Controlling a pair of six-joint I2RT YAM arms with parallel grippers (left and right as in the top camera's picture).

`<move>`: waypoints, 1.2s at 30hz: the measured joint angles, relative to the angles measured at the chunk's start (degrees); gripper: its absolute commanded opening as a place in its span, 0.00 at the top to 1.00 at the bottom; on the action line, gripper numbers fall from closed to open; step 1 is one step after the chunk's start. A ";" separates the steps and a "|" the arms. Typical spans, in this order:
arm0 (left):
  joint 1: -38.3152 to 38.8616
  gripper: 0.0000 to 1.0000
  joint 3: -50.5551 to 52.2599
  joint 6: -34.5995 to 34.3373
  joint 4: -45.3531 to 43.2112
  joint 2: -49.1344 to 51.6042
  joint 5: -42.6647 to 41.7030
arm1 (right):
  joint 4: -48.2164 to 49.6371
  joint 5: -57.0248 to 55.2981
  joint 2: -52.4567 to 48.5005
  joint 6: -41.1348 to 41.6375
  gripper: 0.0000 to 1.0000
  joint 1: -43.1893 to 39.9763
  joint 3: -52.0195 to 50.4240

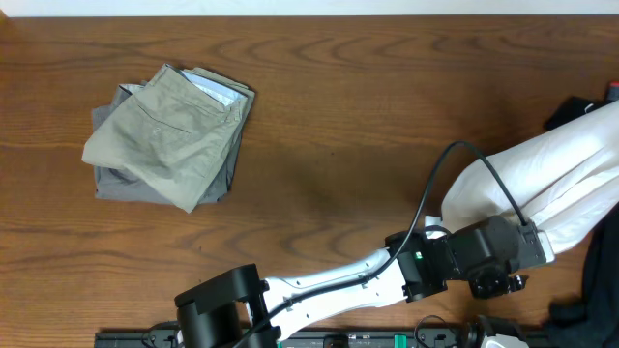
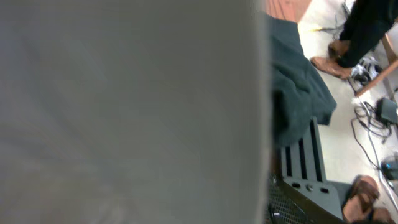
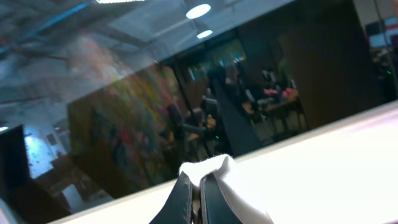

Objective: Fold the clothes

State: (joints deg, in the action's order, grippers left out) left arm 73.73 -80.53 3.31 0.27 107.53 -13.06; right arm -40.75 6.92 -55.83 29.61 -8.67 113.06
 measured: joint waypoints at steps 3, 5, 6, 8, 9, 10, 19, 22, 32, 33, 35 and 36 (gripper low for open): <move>-0.02 0.37 0.00 -0.11 -1.44 0.04 0.85 | 0.42 1.11 0.02 0.39 0.99 0.00 1.29; 0.00 0.37 0.00 -0.11 -2.08 0.07 1.22 | 0.57 1.68 0.09 0.63 0.99 0.00 1.68; 0.00 0.37 0.00 -0.11 -2.23 0.07 1.46 | 0.57 1.99 0.11 0.81 0.99 0.00 1.77; 0.00 0.38 0.00 -0.11 -2.23 0.07 2.40 | 0.55 2.62 0.11 0.98 0.99 0.00 1.77; 0.07 0.43 0.02 -0.15 -2.45 0.07 3.50 | 0.50 3.04 0.09 1.01 0.99 0.00 1.77; 0.11 0.47 0.02 -0.31 -2.99 0.07 4.79 | 0.42 3.52 0.07 1.03 0.99 0.00 1.77; 0.22 0.56 0.04 -7.10 -2.73 0.07 20.37 | -0.31 4.83 0.09 0.96 0.99 0.00 1.77; 0.20 0.56 0.07 -10.25 -0.42 0.07 26.80 | -1.11 4.68 0.09 0.92 0.99 0.00 1.77; -0.13 0.92 0.07 -15.19 4.33 -0.04 34.51 | -1.57 2.56 0.09 -0.46 0.99 0.00 1.77; -0.13 0.94 0.07 -15.61 5.95 -0.20 34.71 | -1.73 1.62 0.09 -0.79 0.99 0.00 1.77; -0.13 0.94 0.07 -16.00 8.66 -0.79 35.04 | -2.40 -0.59 0.09 -1.53 0.99 0.00 1.77; -0.13 0.94 0.11 -16.24 10.19 -1.46 35.28 | -3.17 -1.99 0.09 -1.92 0.99 0.00 1.77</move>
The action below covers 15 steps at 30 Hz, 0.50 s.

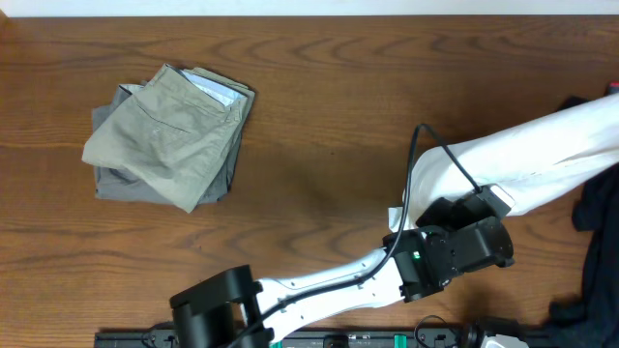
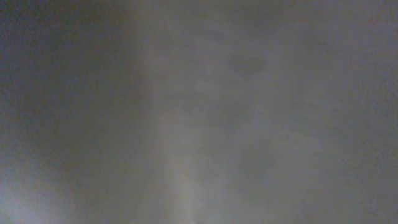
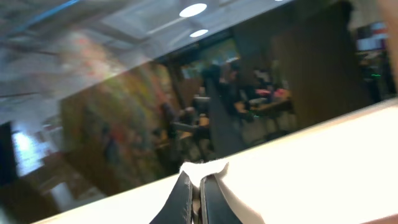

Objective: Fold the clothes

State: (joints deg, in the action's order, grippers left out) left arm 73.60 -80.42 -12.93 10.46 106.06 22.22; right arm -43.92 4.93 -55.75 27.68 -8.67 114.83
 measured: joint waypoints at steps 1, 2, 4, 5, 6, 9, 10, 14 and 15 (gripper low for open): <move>0.00 0.94 0.02 -0.22 1.22 -0.63 0.15 | -0.61 -1.20 0.00 -0.35 0.99 0.00 0.02; -0.02 0.94 0.09 -0.39 2.97 -1.70 0.31 | -1.44 -2.47 0.00 -0.79 0.98 0.00 0.04; -0.04 0.94 0.13 -0.76 6.56 -4.07 0.68 | -2.99 -5.29 -0.02 -1.38 0.98 0.00 0.07; -0.04 0.94 0.13 -0.94 8.76 -5.42 0.87 | -3.63 -6.45 -0.04 -1.64 0.98 0.00 0.07; -0.07 0.94 0.15 -1.09 11.19 -6.91 1.01 | -4.07 -7.50 -0.11 -2.01 0.98 0.00 0.09; -0.04 0.94 0.15 -1.77 19.04 -11.74 2.71 | -5.22 -9.62 -0.44 -3.89 0.97 0.00 0.15; -0.07 0.94 0.15 -1.90 21.53 -13.42 3.67 | -5.70 -10.03 -0.66 -4.52 0.97 0.00 0.20; -0.61 0.94 0.17 -2.10 29.66 -19.82 7.34 | -7.89 -11.17 -1.88 -7.04 0.96 0.00 0.28; -0.98 0.94 0.17 -2.14 31.54 -21.70 8.37 | -8.55 -11.28 -2.36 -7.74 0.96 0.00 0.28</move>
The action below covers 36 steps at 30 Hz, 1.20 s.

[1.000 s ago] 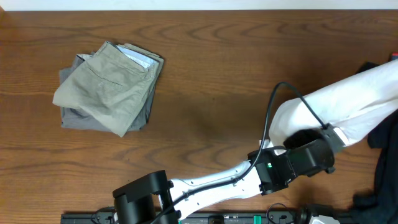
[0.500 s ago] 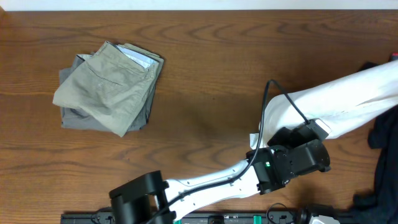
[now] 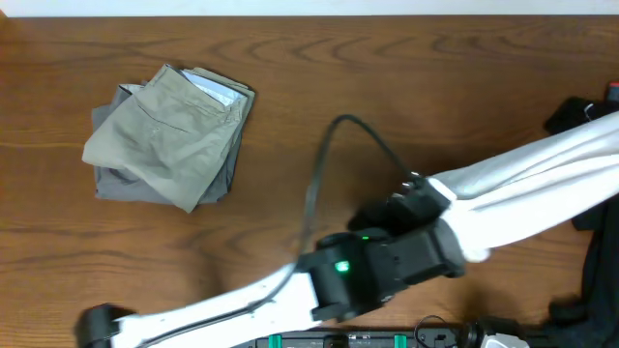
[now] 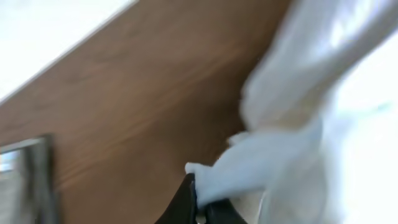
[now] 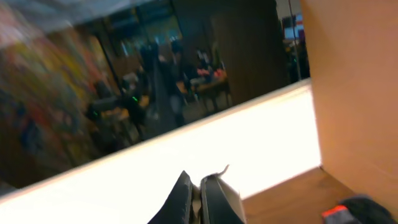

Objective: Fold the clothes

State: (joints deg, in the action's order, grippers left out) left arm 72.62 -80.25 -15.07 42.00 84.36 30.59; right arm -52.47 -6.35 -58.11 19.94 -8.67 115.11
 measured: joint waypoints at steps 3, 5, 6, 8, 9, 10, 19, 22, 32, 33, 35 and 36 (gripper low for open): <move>-1.95 0.94 -0.02 0.07 4.68 -6.27 3.37 | -1.99 -0.20 -1.44 -1.86 0.96 0.00 0.02; -3.56 0.94 -0.02 0.50 6.67 -10.38 5.20 | -3.13 -0.44 -2.56 -2.91 0.96 0.00 0.02; -4.63 0.94 -0.02 1.18 7.10 -12.66 5.99 | -3.48 -0.81 -3.10 -3.30 0.96 0.00 0.02; -6.21 0.94 -0.02 2.32 7.43 -16.04 6.97 | -4.15 -1.70 -4.17 -3.98 0.97 0.00 0.02; -7.23 0.94 -0.02 3.26 7.45 -18.25 7.41 | -4.70 -2.34 -4.74 -4.15 0.97 0.00 0.02; -7.82 0.94 -0.02 3.89 7.48 -19.50 7.65 | -5.27 -2.78 -5.20 -4.31 0.97 0.00 0.02; -12.63 0.94 -0.17 14.51 4.63 -27.41 9.92 | -12.66 -4.59 -10.67 -6.05 0.99 0.00 0.02; -12.63 0.94 -2.10 17.84 4.13 -27.76 10.36 | -15.45 -1.86 -12.94 -7.98 0.99 0.00 0.02; -12.63 0.94 -14.08 27.85 3.80 -27.89 12.20 | -20.11 8.39 -13.66 -10.51 0.99 0.00 0.00; -12.63 0.94 -14.82 28.55 3.76 -27.89 12.81 | -20.26 8.85 -13.20 -10.64 0.99 0.00 0.00; -12.63 0.94 -16.35 30.03 3.80 -27.89 13.86 | -20.35 9.25 -12.33 -10.91 0.99 0.00 0.00; -12.63 0.94 -17.11 30.67 3.89 -27.89 14.32 | -20.35 9.25 -11.76 -10.97 0.99 0.00 0.00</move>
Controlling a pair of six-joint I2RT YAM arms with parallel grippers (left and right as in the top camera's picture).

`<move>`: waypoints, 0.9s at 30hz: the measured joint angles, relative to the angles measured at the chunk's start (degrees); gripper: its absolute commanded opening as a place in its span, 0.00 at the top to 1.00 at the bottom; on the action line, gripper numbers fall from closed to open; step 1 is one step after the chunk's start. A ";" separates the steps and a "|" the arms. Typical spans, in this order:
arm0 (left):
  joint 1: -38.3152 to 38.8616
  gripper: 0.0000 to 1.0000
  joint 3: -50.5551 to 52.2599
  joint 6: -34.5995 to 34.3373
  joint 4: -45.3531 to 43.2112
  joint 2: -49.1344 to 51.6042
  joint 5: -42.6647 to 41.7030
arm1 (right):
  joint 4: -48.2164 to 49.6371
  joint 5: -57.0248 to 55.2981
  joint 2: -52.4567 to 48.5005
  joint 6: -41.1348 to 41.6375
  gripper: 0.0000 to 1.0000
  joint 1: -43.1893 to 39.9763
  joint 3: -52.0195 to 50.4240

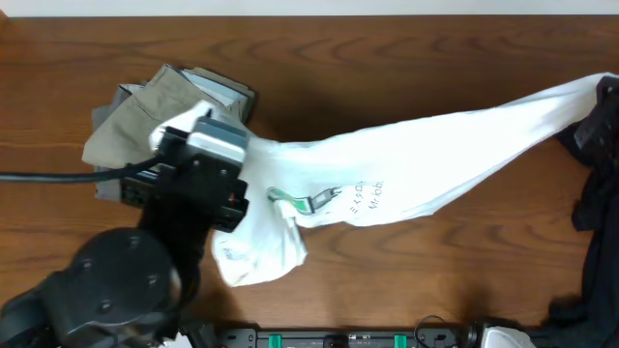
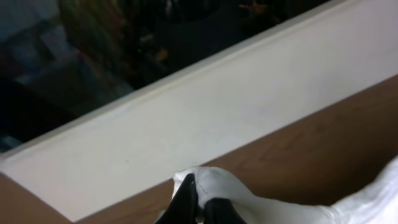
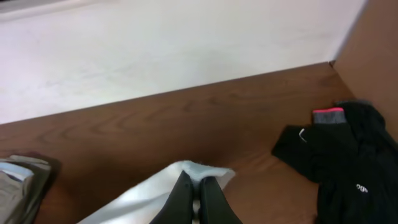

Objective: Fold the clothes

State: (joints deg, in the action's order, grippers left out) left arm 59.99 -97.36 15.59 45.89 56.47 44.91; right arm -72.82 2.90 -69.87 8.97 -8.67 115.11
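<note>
A white garment (image 1: pixel 406 188) with a small green print stretches across the wooden table (image 1: pixel 387 58), from the front left to the far right edge. My left gripper (image 2: pixel 198 204) is shut on its left end (image 2: pixel 214 186); in the overhead view the left arm (image 1: pixel 189 184) covers that end. My right gripper (image 3: pixel 198 194) is shut on the other end (image 3: pixel 202 171), near the right edge. The garment's lower left part (image 1: pixel 256 256) lies bunched on the table.
A folded stack, khaki trousers (image 1: pixel 160 130) over grey cloth, lies at the back left, right beside the left arm, and shows in the right wrist view as the stack (image 3: pixel 15 183). Black clothes (image 1: pixel 595 208) (image 3: pixel 351 146) lie heaped at the right edge.
My left gripper, with the white garment in it, has moved from the front middle of the table to the left, beside the folded stack. The garment now spans the table. The right gripper is lower.
Both grippers were shut on the white garment, bunched at the right edge, with the left arm reaching far right. Then the garment's end stood further left, then at the middle. Now it is drawn out across the table between both grippers.
</note>
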 measured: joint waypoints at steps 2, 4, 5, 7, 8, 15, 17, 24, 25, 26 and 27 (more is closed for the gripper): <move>0.00 0.94 -1.57 1.49 -0.04 0.04 0.59 | -0.04 -1.11 1.18 0.59 0.99 -0.15 0.00; 0.00 0.94 -3.21 2.67 0.02 0.04 1.14 | -0.04 -3.56 2.60 1.57 0.99 -0.48 0.00; 0.00 0.94 -4.20 2.99 0.04 0.07 1.49 | -0.04 -4.83 3.30 2.14 0.99 -0.59 0.00; 0.00 0.94 -5.86 3.67 0.15 0.11 1.86 | -0.04 -7.45 4.87 3.06 0.99 -0.59 0.02; 0.00 0.94 -6.62 3.93 0.15 0.11 1.99 | -0.04 -8.57 5.77 3.50 0.99 -0.59 0.02; 0.28 0.94 -9.55 4.33 3.34 0.35 2.51 | -1.14 -13.64 10.80 4.68 0.99 -0.59 0.33; 0.50 0.94 -9.55 4.94 3.43 1.16 4.07 | -1.31 -14.62 11.10 4.85 0.99 -0.59 0.35; 0.50 0.94 -9.55 9.07 3.82 6.23 9.97 | 0.46 -15.82 8.63 6.67 0.99 -0.59 0.35; 0.46 0.94 -9.55 10.21 3.67 7.19 10.51 | 1.62 -15.85 7.76 6.88 0.99 -0.59 0.35; 0.26 0.94 -9.55 11.63 3.19 8.22 11.06 | 2.89 -15.85 6.82 6.99 0.99 -0.59 0.35; -0.22 0.94 -9.55 12.90 2.23 9.27 11.43 | 4.20 -15.80 5.79 7.08 0.99 -0.59 0.35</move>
State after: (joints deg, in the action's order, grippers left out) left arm 59.77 -106.91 28.49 48.12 65.73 56.34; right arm -68.62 -12.91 -64.07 16.05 -9.26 115.46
